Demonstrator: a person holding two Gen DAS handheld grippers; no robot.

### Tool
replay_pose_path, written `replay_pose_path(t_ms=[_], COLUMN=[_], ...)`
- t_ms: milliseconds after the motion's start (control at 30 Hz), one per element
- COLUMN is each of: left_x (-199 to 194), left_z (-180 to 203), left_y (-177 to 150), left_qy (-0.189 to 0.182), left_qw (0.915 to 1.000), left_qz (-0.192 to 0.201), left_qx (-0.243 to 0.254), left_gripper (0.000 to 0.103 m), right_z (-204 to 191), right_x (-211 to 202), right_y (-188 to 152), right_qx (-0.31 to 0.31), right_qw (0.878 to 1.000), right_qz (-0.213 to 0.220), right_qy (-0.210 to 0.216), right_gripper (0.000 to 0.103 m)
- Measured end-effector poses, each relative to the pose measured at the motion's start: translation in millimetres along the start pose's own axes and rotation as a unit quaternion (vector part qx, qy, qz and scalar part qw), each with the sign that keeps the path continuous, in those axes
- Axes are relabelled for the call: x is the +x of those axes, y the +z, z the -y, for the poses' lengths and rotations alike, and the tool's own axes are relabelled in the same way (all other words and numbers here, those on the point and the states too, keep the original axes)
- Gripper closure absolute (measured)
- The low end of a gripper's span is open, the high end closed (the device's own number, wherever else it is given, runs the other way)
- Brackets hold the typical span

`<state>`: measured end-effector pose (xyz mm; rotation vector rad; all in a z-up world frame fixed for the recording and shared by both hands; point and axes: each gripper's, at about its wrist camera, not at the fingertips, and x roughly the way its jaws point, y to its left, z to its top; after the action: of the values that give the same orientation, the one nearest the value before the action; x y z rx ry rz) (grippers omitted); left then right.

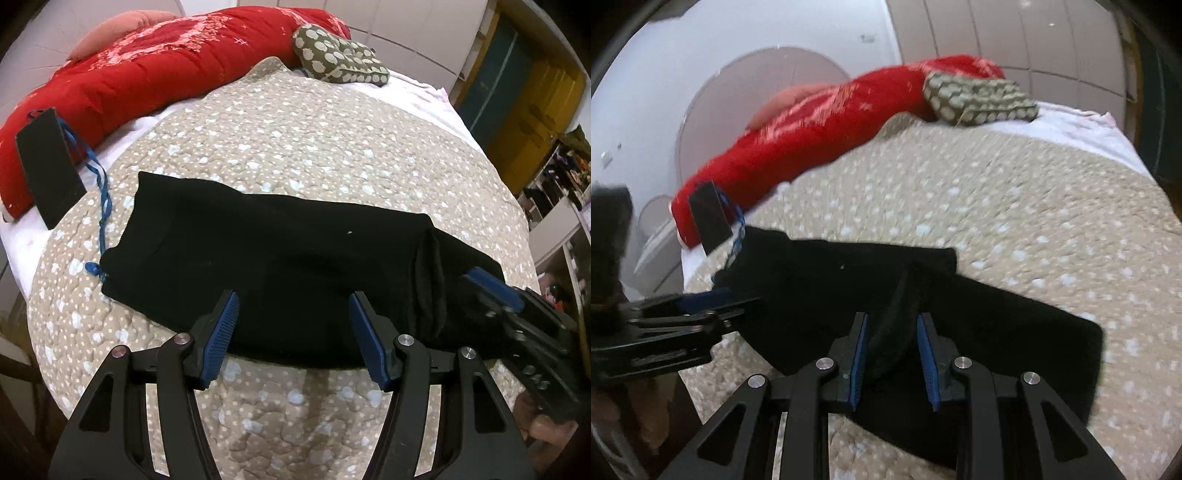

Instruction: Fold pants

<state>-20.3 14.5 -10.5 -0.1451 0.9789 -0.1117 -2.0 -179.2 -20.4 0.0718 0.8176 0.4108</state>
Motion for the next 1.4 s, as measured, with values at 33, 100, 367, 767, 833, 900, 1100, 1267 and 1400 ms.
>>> replay_pose_path(t_ms=[33,100,367,767,833,900,1100,1267,1400], left_x=[0.3,0.7,0.5,-5.1,-8.0,-11.0,0.7,11.9,24.3], left_z=[-0.9,-1.6,-12.8,-57.2,-70.6,-83.9,-109.9,-115.9,-116.9], left_y=[-0.8,-2.0,-3.0,-8.9,-12.1,-17.1,-26.1,-18.5,-10.6], left_qy=[0.000,0.000,0.009,-0.018,-0.033,-0.032,-0.062,-0.064,-0.067], left_qw=[1.0000,1.0000,0.9999,0.9972,0.9946,0.9922,0.9816,0.9784,0.9781], left_qz=[-0.001,-0.002,-0.005,-0.009,-0.007,0.004,-0.007,-0.001,-0.005], left_qx=[-0.001,-0.001,-0.012,-0.072,-0.098,-0.120,-0.180,-0.196,-0.197], left_gripper=[0.041,0.041,0.041,0.041,0.041,0.041,0.032,0.031,0.024], right_z=[2.0,3.4,-4.1,-47.6,-59.8,-75.3,-112.9,-138.6,-148.0], right_x=[-3.7,1.5,28.0,55.5,63.3,72.8,112.5,148.1,174.6], right_y=[-1.2,-2.5,-1.0,40.4,48.0,56.1,79.0,93.1,99.0], right_qx=[0.003,0.005,-0.010,-0.048,-0.069,-0.098,-0.151,-0.191,-0.182], right_qw=[1.000,1.000,0.999,0.997,0.996,0.992,0.983,0.973,0.968], right_qz=[0.004,-0.001,-0.042,-0.032,-0.034,-0.037,-0.053,-0.072,-0.098], right_qy=[0.002,0.002,0.011,0.046,0.055,0.066,0.089,0.105,0.142], right_gripper=[0.077,0.077,0.076,0.058,0.057,0.056,0.056,0.055,0.055])
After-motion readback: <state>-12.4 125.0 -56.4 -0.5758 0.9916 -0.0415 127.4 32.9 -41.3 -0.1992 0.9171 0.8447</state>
